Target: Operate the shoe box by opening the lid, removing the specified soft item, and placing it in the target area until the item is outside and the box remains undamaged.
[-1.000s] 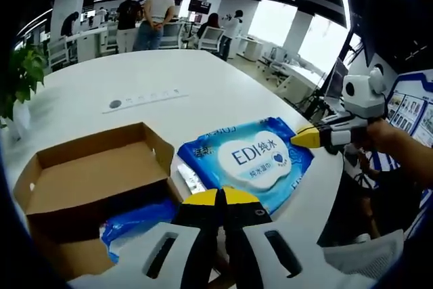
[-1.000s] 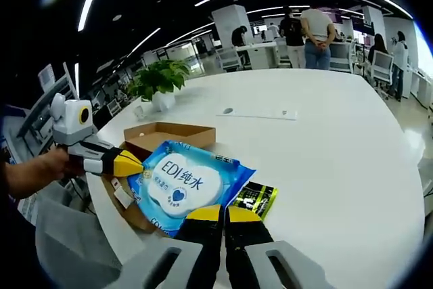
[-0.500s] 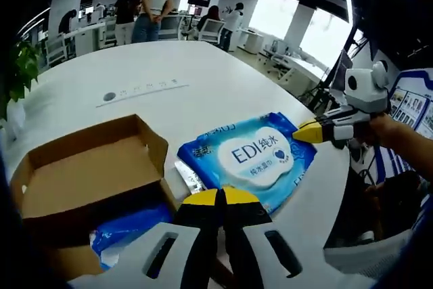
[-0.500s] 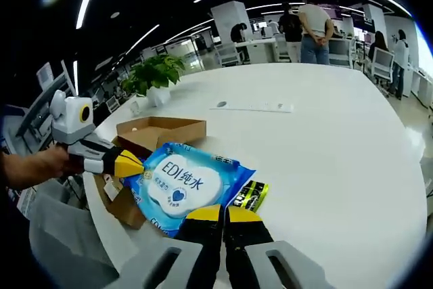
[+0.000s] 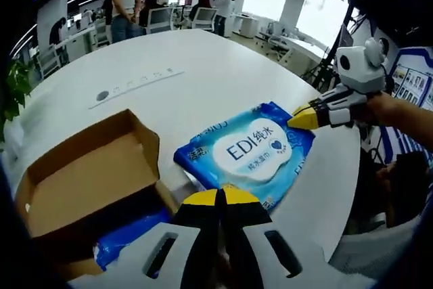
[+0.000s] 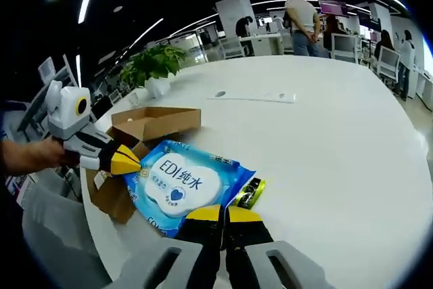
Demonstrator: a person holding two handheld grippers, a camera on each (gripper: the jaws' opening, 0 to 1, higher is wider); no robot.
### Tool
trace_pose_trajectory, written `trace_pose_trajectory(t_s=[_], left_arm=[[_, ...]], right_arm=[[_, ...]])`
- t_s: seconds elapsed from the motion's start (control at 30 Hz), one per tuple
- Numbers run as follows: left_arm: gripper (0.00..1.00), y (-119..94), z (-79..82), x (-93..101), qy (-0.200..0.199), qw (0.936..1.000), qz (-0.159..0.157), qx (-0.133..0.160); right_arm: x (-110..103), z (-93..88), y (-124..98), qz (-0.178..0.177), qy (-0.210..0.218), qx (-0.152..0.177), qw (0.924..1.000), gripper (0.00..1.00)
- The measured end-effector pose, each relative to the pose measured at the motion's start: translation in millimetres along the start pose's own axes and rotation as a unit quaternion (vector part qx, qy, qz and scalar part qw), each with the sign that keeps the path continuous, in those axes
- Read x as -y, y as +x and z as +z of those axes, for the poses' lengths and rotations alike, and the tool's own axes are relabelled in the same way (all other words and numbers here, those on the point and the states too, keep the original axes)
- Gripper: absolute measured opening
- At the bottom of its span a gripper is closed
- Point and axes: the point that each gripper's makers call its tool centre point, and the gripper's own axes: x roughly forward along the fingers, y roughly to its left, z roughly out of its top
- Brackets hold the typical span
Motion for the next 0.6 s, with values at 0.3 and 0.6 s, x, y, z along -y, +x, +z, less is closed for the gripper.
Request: trace_pose_trajectory(t_s=[0.3,0.6], left_arm=[[0.00,13.6,-2.4,1.2,0.037,0.9991,0.005,-0.021],[0.00,21.4,-6.8,-1.9,0.108,0.9928,0.016,-0.050]], right_arm=[[11.2,-4.2,8.1,-0.005,0.002,-0.003,1.0000,0.00],[13.6,-8.0,15.6,-0.008,0.006,-0.001,1.0000,0.00]])
